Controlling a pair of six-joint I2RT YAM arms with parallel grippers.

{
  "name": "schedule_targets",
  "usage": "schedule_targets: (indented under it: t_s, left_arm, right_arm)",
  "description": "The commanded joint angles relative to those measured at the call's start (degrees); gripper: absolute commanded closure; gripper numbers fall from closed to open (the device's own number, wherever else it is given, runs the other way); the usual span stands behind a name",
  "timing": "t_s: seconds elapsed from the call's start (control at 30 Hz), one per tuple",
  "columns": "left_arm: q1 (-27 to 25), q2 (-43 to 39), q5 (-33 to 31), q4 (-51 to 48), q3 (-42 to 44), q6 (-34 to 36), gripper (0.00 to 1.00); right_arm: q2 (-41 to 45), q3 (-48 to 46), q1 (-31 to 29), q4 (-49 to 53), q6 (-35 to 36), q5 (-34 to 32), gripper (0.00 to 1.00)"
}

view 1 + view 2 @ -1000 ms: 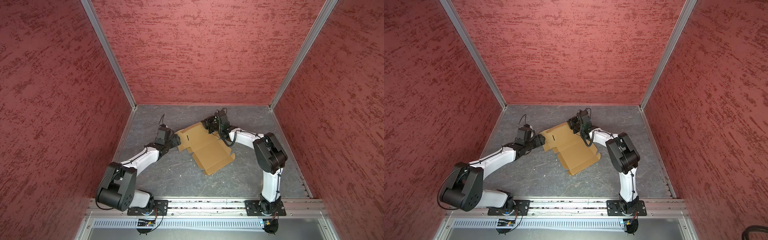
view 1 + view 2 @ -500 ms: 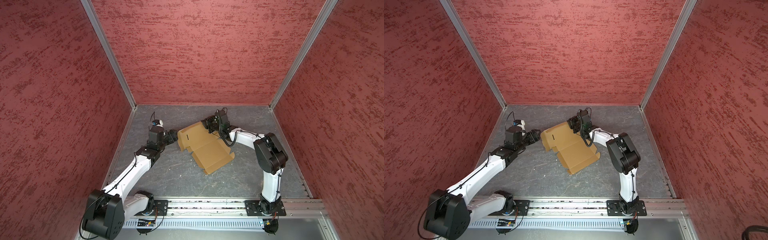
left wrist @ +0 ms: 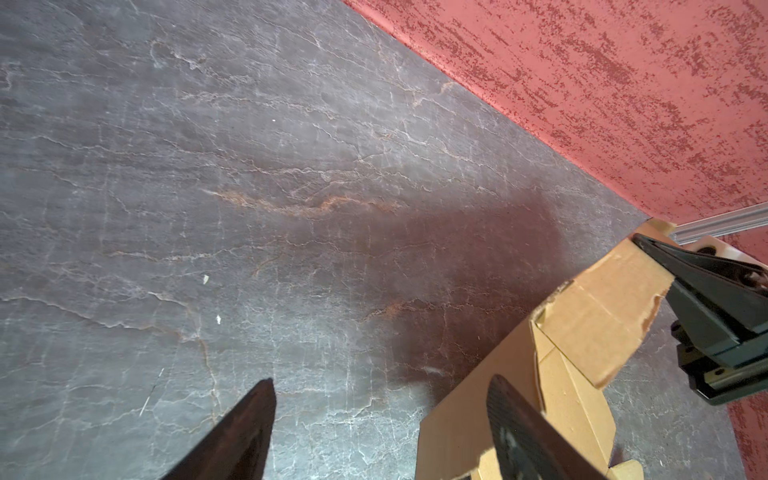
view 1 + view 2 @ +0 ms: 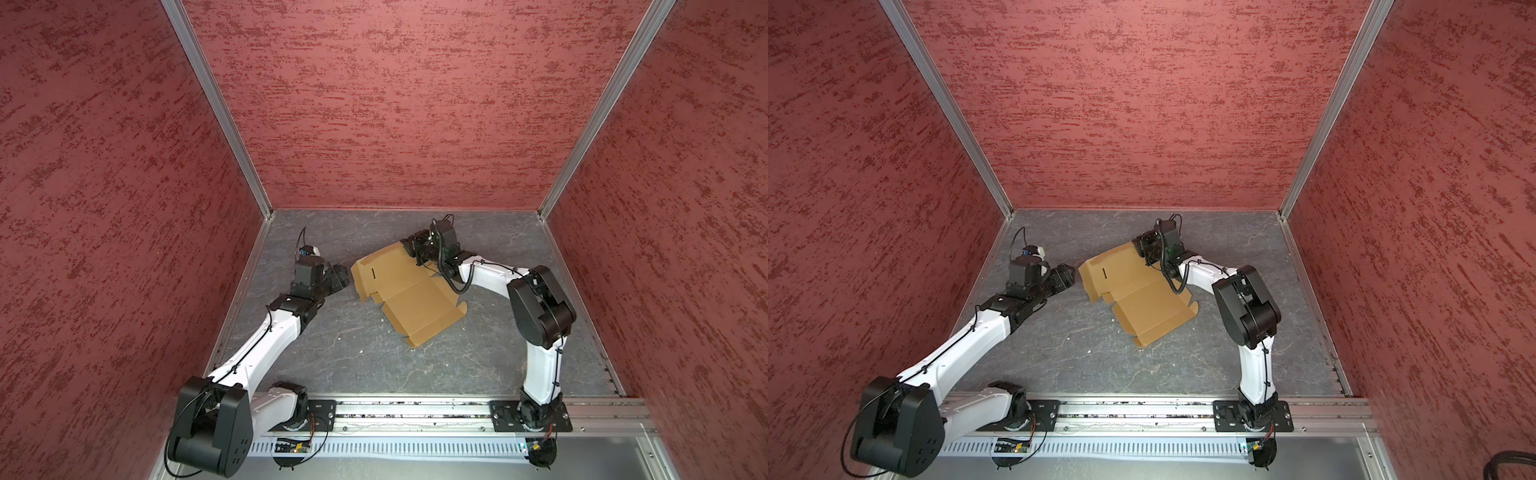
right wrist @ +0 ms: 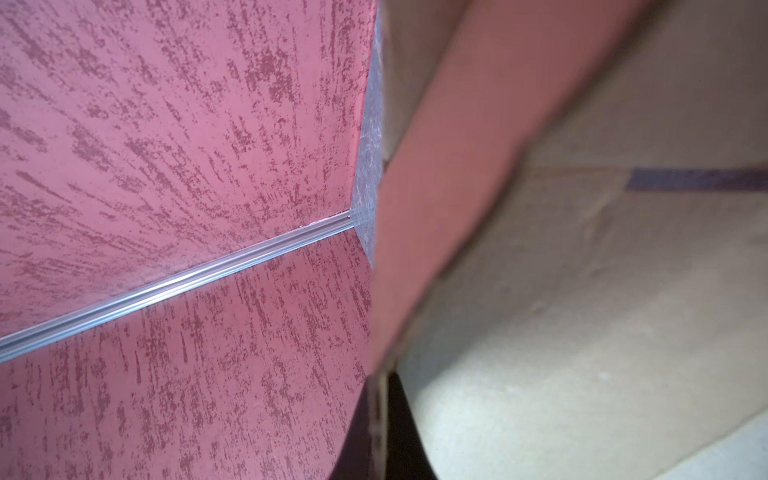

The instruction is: Fold the paper box

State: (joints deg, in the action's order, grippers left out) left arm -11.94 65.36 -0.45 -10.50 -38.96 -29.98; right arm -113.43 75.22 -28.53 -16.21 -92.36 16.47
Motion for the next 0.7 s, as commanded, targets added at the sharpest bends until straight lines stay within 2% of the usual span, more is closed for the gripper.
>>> schedule_targets:
  t_s: [0.0, 0.27, 0.67]
  left_arm:
    - [0.42, 0.03, 0.48, 0.30, 0.85, 0.45, 0.20]
    - [-0.33, 0.24, 3.25, 1.01, 2.79, 0.27, 0.22]
    - [-6.45, 8.28, 0.47, 8.33, 3.06, -1.14, 0.24]
  right_arm:
    - [2.26, -1.32, 0.65, -4.31, -0.29, 1.40, 0.93]
    - [2.16, -3.30, 0.68, -9.32, 1.55, 2.82, 0.93]
    - [2.84, -4.38, 0.68, -11.27, 2.71, 2.77, 0.93]
